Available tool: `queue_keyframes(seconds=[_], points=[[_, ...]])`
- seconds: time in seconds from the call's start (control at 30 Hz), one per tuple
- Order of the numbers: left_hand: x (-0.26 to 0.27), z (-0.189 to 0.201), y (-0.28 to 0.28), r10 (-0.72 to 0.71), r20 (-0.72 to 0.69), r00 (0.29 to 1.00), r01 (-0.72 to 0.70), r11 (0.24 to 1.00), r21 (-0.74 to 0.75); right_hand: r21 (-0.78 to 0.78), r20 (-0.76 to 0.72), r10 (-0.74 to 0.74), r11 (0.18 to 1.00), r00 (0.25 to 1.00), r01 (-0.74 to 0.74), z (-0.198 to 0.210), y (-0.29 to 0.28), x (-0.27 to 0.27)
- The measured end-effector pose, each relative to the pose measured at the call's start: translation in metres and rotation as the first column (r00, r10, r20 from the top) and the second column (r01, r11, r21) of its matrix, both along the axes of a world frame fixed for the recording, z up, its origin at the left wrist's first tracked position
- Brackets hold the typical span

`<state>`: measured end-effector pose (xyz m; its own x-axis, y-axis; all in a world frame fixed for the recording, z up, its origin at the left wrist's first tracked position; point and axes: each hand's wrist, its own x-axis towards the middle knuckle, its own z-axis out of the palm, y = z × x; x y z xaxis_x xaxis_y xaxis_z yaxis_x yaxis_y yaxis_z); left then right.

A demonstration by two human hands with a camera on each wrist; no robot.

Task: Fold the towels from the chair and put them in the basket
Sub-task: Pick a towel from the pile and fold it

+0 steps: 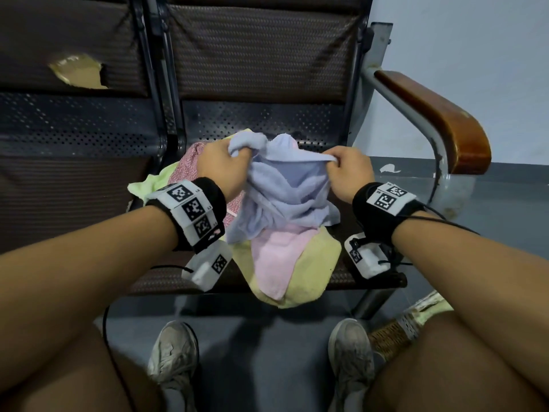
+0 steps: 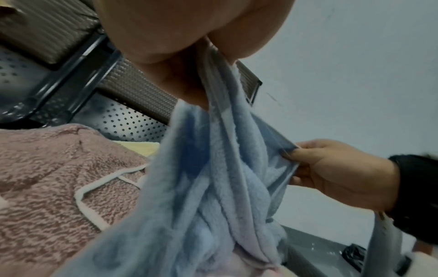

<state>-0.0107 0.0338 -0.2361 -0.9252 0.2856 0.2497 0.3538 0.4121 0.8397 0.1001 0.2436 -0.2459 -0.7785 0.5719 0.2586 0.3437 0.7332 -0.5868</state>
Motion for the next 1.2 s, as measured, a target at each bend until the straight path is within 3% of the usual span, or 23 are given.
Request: queue_keyframes(seconds=[0.07, 0.17, 0.23, 0.27, 0.33, 0.4, 0.47, 0.53, 0.6, 0.7, 0.77, 0.83, 0.9, 0.97, 1.1, 1.2], points=[[-0.008, 0.000, -0.003, 0.050, 0.027, 0.998, -0.050, 0.999, -0.009, -0.068, -0.057, -0.046, 0.997, 0.997, 0.042, 0.001, 0.006, 0.000], [-0.019, 0.000, -0.010, 0.121, 0.077, 0.990, -0.119, 0.992, -0.030, -0.253, -0.225, -0.018, 0.967, 0.974, -0.041, 0.008, 0.007, -0.001], [-0.027, -0.002, -0.012, 0.204, 0.150, 0.967, -0.208, 0.978, 0.009, -0.245, -0.256, 0.055, 0.962, 0.965, -0.120, 0.011, 0.005, 0.000], [-0.031, -0.002, -0.012, 0.227, 0.216, 0.950, -0.246, 0.967, 0.066, -0.213, -0.209, 0.122, 0.963, 0.970, -0.166, 0.011, 0.005, 0.001], [-0.041, -0.001, -0.014, 0.224, 0.332, 0.916, -0.296, 0.937, 0.185, -0.077, 0.034, 0.233, 0.970, 0.972, -0.230, 0.004, 0.005, 0.006], [-0.049, 0.000, -0.016, 0.197, 0.378, 0.905, -0.296, 0.929, 0.224, 0.094, 0.325, 0.215, 0.962, 0.921, -0.258, -0.005, 0.006, 0.012], [-0.051, -0.002, -0.021, 0.161, 0.331, 0.930, -0.255, 0.930, 0.264, 0.160, 0.418, 0.122, 0.966, 0.900, -0.205, -0.008, 0.006, 0.015], [-0.054, -0.006, -0.025, 0.109, 0.303, 0.947, -0.196, 0.941, 0.275, 0.164, 0.333, 0.048, 0.981, 0.942, -0.108, -0.005, 0.006, 0.016], [-0.055, -0.010, -0.027, 0.131, 0.308, 0.942, -0.198, 0.961, 0.196, 0.075, 0.132, 0.049, 0.995, 0.990, -0.059, 0.000, 0.004, 0.014], [-0.058, -0.010, -0.031, 0.227, 0.342, 0.912, -0.284, 0.951, 0.126, -0.076, -0.066, 0.239, 0.967, 0.969, -0.244, 0.008, -0.009, 0.013], [-0.060, -0.006, -0.033, 0.294, 0.316, 0.902, -0.345, 0.931, 0.118, -0.060, 0.008, 0.355, 0.933, 0.935, -0.354, 0.009, -0.015, 0.013], [-0.061, -0.003, -0.036, 0.321, 0.329, 0.888, -0.388, 0.908, 0.161, 0.043, 0.210, 0.406, 0.905, 0.890, -0.423, 0.004, -0.015, 0.011], [-0.062, -0.002, -0.035, 0.316, 0.342, 0.885, -0.400, 0.892, 0.210, 0.176, 0.445, 0.336, 0.876, 0.830, -0.449, 0.001, -0.009, 0.008], [-0.061, 0.001, -0.031, 0.302, 0.362, 0.882, -0.405, 0.879, 0.252, 0.270, 0.570, 0.187, 0.877, 0.800, -0.397, 0.003, -0.004, 0.006], [-0.059, 0.003, -0.026, 0.263, 0.415, 0.871, -0.406, 0.860, 0.308, 0.349, 0.477, 0.082, 0.896, 0.875, -0.274, 0.004, -0.001, 0.001], [-0.057, 0.003, -0.025, 0.215, 0.474, 0.854, -0.402, 0.851, 0.338, 0.224, 0.492, 0.253, 0.888, 0.833, -0.402, 0.001, -0.010, 0.001]])
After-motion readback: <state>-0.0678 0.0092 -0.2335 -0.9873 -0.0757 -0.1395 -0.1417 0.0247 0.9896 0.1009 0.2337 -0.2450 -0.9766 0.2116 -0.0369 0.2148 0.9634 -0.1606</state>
